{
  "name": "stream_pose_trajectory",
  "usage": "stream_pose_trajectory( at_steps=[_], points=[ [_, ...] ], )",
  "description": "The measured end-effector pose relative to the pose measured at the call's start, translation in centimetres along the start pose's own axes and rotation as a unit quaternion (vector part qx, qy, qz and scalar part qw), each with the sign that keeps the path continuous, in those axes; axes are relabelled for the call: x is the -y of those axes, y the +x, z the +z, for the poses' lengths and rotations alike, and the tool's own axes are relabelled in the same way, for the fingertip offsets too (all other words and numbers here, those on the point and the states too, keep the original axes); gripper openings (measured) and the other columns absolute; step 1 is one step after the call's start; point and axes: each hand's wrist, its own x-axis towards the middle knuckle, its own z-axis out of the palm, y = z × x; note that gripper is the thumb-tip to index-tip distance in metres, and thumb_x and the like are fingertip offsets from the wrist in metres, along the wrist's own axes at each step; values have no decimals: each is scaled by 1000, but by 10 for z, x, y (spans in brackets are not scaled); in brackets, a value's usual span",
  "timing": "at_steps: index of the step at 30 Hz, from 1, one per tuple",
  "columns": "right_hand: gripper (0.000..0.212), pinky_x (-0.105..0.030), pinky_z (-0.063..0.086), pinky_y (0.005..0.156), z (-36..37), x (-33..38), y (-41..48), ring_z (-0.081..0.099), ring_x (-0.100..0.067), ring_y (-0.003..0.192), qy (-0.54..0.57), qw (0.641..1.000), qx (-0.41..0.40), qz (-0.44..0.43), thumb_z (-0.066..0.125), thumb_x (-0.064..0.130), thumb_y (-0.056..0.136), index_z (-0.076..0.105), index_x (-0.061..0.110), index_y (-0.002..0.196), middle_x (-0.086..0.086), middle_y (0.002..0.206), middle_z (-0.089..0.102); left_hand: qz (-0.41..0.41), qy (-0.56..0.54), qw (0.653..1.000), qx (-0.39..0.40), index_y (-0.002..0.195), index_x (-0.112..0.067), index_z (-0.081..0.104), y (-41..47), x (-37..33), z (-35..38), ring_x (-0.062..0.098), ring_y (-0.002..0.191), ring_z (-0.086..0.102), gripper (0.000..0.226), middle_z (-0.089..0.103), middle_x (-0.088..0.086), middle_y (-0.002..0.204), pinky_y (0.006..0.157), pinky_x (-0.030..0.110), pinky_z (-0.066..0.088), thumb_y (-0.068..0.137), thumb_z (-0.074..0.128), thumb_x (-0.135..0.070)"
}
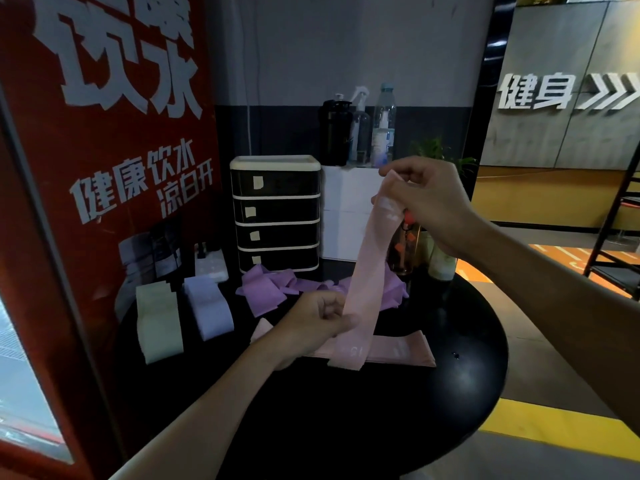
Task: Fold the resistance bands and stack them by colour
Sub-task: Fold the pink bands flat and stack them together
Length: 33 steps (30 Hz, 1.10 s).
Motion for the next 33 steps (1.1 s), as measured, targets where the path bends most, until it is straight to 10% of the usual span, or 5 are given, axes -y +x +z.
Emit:
stream_pose_trajectory(
  at_steps=[8, 17, 26, 33],
  points=[
    [18, -33, 58, 74, -17, -16, -2, 63, -10, 77, 0, 996, -78, 49, 59, 11, 91, 71, 21, 85, 6, 85, 68, -32, 13, 999, -25, 95, -14, 69, -18, 17, -19, 5, 78, 64, 9, 74, 1, 89, 70, 18, 47, 97, 60, -12],
    [20, -10, 47, 53, -23, -91, -58, 57, -11, 65, -2, 985, -40, 165, 59, -1, 89, 68, 11, 77, -4, 72, 64, -31, 42, 962, -268, 89, -9, 68, -23, 10, -77, 13, 71, 61, 10, 67, 7, 83, 55, 16, 48, 83, 76, -6],
    [14, -45, 57, 74, -6, -151, -117, 68, -24, 79, -122, 962, -3, 243, 72, 13, 81, 65, 24, 78, -2, 79, 69, -35, 146, 936, -318, 95, -7, 64, -17, 28, -80, 14, 72, 55, 19, 58, 2, 82, 64, 22, 46, 81, 73, 2],
    [12, -20, 46, 62, 0, -163, -136, 59, -9, 74, -133, 963, -12, 234, 70, 10, 85, 66, 16, 94, 4, 83, 65, 0, 246, 923, -295, 88, -10, 60, -17, 49, -74, 10, 70, 50, 18, 61, 6, 85, 58, 13, 39, 81, 75, -1]
  ],
)
